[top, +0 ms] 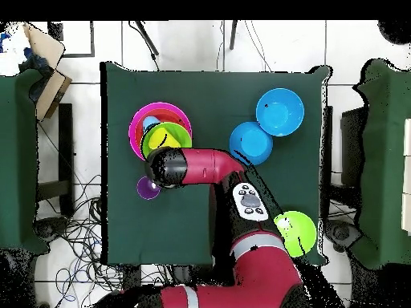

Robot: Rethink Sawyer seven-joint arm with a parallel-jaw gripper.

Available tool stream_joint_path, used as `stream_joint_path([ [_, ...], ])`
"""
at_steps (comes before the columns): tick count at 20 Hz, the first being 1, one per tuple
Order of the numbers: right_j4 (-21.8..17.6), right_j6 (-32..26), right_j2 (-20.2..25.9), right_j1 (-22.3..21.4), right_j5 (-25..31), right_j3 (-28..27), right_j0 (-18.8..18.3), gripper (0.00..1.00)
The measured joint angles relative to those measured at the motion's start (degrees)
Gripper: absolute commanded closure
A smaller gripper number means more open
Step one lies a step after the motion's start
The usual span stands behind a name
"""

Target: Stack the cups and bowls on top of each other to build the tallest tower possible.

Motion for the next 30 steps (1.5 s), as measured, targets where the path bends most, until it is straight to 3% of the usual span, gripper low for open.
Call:
stream_joint_path([
  [30, 0.94, 0.00, 0.00, 0.01, 0.00, -1.51, 0.48, 0.00],
])
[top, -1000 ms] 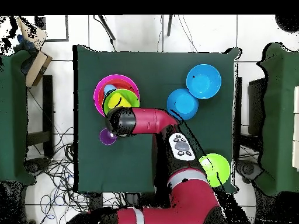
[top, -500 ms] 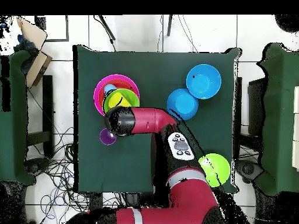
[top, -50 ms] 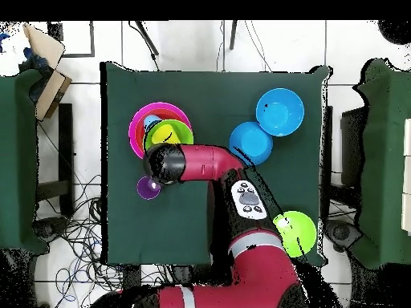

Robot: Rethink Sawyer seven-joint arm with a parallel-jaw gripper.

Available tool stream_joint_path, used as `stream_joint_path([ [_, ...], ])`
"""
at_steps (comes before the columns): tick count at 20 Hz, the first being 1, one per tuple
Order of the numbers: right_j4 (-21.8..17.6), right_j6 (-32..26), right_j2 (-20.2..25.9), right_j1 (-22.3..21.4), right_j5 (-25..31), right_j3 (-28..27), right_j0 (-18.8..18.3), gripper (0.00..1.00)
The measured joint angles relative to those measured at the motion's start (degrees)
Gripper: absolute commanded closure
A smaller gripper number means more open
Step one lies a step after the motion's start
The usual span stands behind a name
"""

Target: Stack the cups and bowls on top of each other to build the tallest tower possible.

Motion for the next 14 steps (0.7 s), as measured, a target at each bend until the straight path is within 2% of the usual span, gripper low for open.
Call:
stream_joint_path([
  [14, 0.81, 0.00, 0.00, 0.55, 0.00, -0.51, 0.08, 0.00],
])
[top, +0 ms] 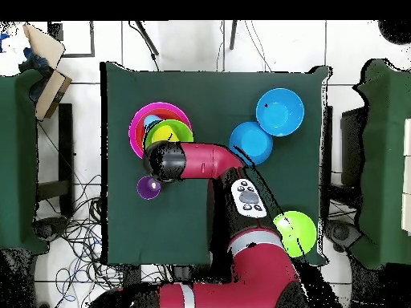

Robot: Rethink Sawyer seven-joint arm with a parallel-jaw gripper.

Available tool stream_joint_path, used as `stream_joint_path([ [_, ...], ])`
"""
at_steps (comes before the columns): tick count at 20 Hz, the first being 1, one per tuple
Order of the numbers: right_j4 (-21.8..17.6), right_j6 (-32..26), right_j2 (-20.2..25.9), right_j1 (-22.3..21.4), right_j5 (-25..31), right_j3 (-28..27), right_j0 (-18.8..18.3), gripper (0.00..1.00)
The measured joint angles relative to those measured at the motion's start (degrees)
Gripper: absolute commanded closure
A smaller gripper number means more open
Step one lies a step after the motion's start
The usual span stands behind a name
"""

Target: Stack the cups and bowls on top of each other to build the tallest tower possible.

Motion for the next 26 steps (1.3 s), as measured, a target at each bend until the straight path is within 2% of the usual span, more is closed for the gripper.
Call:
stream_joint_path([
  [13, 0.15, 0.00, 0.00, -0.99, 0.10, 0.07, -0.02, 0.00],
  [26, 0.58, 0.00, -0.02, -7.20, 4.58, 0.25, -0.01, 0.00],
])
